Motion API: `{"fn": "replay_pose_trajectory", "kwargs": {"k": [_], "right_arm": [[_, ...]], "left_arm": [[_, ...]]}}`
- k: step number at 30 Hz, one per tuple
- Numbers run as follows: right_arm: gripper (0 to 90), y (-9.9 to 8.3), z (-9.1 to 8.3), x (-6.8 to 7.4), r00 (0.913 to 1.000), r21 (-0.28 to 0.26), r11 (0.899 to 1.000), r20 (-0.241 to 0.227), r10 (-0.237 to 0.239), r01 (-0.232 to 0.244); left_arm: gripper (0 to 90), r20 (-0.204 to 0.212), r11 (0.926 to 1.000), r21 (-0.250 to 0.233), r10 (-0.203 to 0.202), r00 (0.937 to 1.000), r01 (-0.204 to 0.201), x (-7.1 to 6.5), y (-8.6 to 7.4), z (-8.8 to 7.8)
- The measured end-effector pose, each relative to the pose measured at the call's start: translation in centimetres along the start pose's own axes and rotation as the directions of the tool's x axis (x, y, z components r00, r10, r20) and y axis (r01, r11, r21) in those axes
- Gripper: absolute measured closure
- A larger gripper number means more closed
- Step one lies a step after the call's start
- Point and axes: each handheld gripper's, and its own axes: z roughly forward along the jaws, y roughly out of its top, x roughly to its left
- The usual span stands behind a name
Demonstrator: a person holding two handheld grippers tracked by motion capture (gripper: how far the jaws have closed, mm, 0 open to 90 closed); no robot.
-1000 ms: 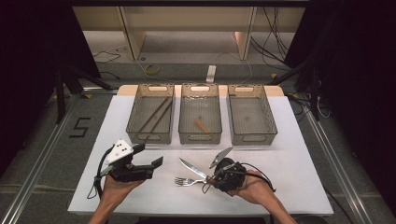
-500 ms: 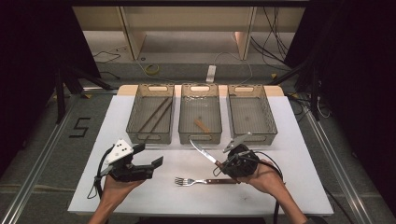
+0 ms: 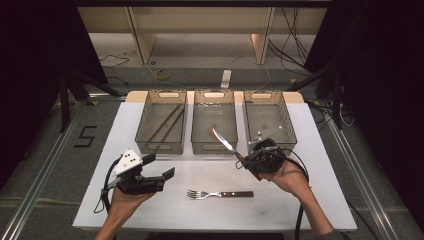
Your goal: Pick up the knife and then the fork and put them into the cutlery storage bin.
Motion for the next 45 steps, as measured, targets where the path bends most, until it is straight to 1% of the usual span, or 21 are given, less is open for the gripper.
{"fn": "replay_pose_trajectory", "kwargs": {"k": [2,6,7,11,12,20,23,27,34,36,45], "right_arm": [[76.9,0.4,-0.2,-0.4,0.9999,-0.018,1.0,0.01,0.012,-0.011],[76.9,1.1,-0.2,-1.0,0.9998,-0.043,0.999,0.017,0.011,-0.011],[76.9,1.2,-0.2,-1.0,0.9996,-0.04,0.999,0.019,0.019,-0.018],[76.9,1.5,-0.2,-1.6,0.9993,-0.056,0.998,0.026,0.025,-0.024],[76.9,1.6,-0.2,-1.7,0.999,-0.057,0.998,0.028,0.034,-0.033],[76.9,2.2,-0.5,-3.5,0.9959,-0.077,0.995,0.057,0.07,-0.066],[76.9,2.6,-0.6,-4.4,0.9927,-0.091,0.991,0.063,0.103,-0.097],[76.9,3.2,-0.8,-5.6,0.9891,-0.098,0.988,0.078,0.125,-0.117],[76.9,4.1,-0.9,-7.2,0.982,-0.102,0.984,0.107,0.156,-0.145],[76.9,4.3,-0.8,-7.7,0.9784,-0.109,0.982,0.124,0.166,-0.152],[76.9,4.9,-0.8,-10.4,0.958,-0.124,0.965,0.145,0.247,-0.231]], "left_arm": [[15.1,-0.001,1.0,0.001,-0.001,1.0,0.001,0.0,0.0,0.0],[15.1,-0.001,1.0,0.002,-0.001,1.0,0.001,0.0,0.0,0.0],[15.1,0.0,1.0,0.002,-0.001,1.0,0.001,0.0,0.0,0.0],[15.1,0.001,1.0,0.003,0.0,1.0,0.0,0.1,0.0,0.0],[15.1,0.0,1.0,0.0,-0.003,1.0,0.003,0.1,0.0,0.0],[15.1,-0.001,1.0,-0.001,-0.004,1.0,0.004,0.1,0.0,0.0],[15.1,-0.001,1.0,0.0,-0.007,1.0,0.007,0.2,-0.1,0.0],[15.1,-0.001,1.0,-0.002,-0.007,1.0,0.007,0.2,0.0,0.0],[15.1,0.001,1.0,-0.004,-0.008,1.0,0.008,0.1,0.0,0.0],[15.1,0.004,0.9999,-0.004,-0.009,0.9999,0.009,0.1,0.0,0.0],[15.1,0.006,1.0,-0.002,-0.007,1.0,0.007,0.1,-0.1,0.0]]}}
